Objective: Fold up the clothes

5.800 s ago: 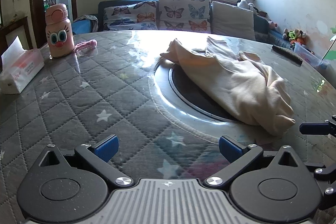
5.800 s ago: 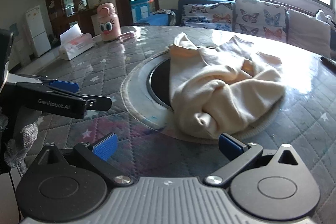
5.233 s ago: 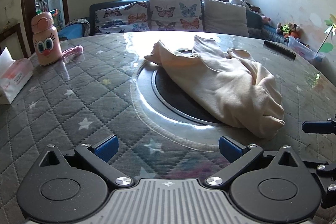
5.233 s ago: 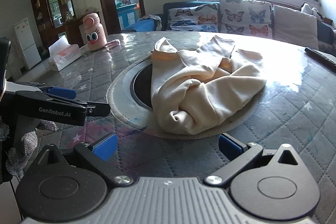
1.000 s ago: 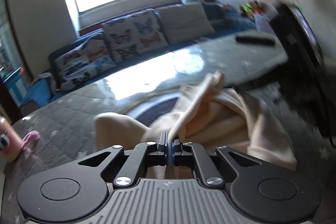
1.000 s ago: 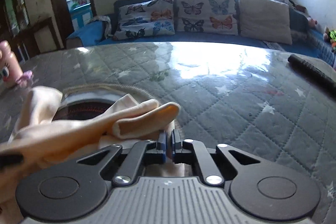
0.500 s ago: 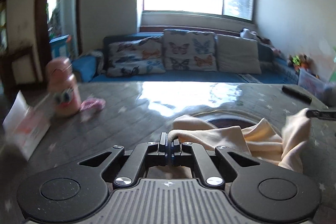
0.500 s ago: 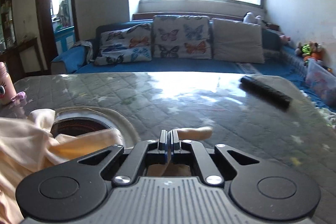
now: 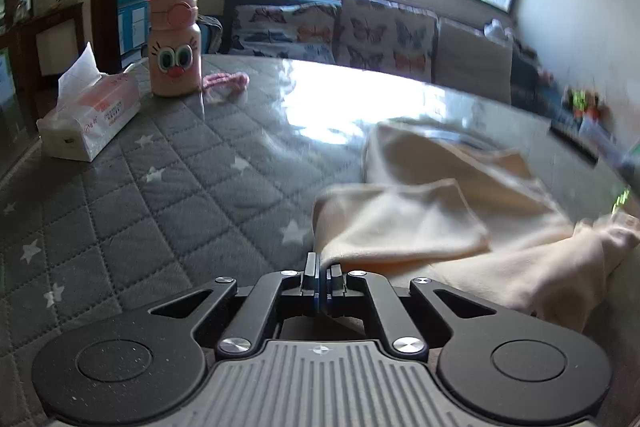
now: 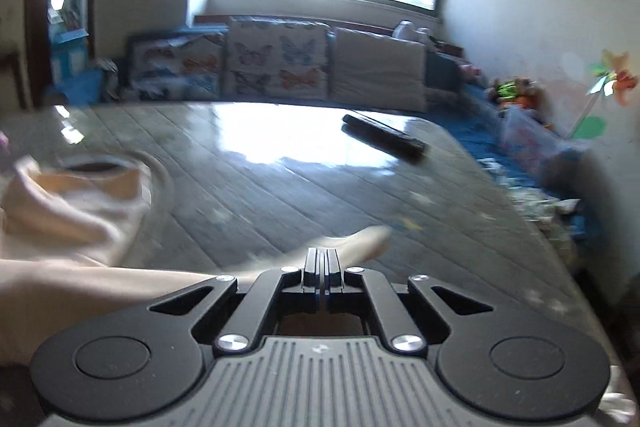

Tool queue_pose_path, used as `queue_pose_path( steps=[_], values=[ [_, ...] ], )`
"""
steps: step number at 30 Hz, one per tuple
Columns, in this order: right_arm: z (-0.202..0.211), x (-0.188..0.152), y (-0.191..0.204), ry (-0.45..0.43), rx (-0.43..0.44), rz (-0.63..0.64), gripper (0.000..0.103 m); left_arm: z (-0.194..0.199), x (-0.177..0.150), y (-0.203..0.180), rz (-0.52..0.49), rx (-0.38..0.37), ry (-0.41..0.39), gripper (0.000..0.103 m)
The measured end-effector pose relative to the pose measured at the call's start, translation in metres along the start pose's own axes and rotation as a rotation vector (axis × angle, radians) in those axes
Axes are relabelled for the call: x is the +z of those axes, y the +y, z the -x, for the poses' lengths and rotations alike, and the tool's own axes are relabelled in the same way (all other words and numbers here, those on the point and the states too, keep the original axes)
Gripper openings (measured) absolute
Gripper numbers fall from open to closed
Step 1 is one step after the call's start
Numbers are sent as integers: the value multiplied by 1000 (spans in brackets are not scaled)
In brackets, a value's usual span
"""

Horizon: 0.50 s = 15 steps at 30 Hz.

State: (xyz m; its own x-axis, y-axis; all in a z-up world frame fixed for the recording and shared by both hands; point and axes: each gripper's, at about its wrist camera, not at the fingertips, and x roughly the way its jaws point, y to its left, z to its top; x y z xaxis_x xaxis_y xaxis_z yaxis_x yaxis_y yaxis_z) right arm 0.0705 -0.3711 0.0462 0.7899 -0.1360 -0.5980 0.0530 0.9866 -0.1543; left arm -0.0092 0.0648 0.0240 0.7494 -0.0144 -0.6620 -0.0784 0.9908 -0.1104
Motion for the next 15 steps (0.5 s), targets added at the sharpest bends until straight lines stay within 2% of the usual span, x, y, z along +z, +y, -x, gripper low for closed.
queue_pose_path(
  steps=[3, 5, 6, 8, 11, 13, 15],
  values=[
    [-4, -9, -6, 46, -2, -11, 2, 2, -2, -7, -51, 8, 5, 9],
    [-1, -12, -5, 45, 23, -6, 3, 5, 0, -9, -68, 13, -9, 14],
    [3, -11, 0, 38, 52, 3, 5, 7, 2, -9, -73, 15, -19, 16],
    [10, -8, 13, 32, 123, 33, 7, 11, 6, -11, -82, 19, -43, 30],
    [17, -7, 38, 38, 236, 96, 12, 16, 10, -20, -122, 7, -71, 31],
    [22, -7, 56, 41, 316, 135, 21, 22, 9, -29, -169, -35, -88, 34],
    [27, -9, 75, 49, 398, 181, 23, 28, 3, -42, -232, -88, -100, 37]
  ],
)
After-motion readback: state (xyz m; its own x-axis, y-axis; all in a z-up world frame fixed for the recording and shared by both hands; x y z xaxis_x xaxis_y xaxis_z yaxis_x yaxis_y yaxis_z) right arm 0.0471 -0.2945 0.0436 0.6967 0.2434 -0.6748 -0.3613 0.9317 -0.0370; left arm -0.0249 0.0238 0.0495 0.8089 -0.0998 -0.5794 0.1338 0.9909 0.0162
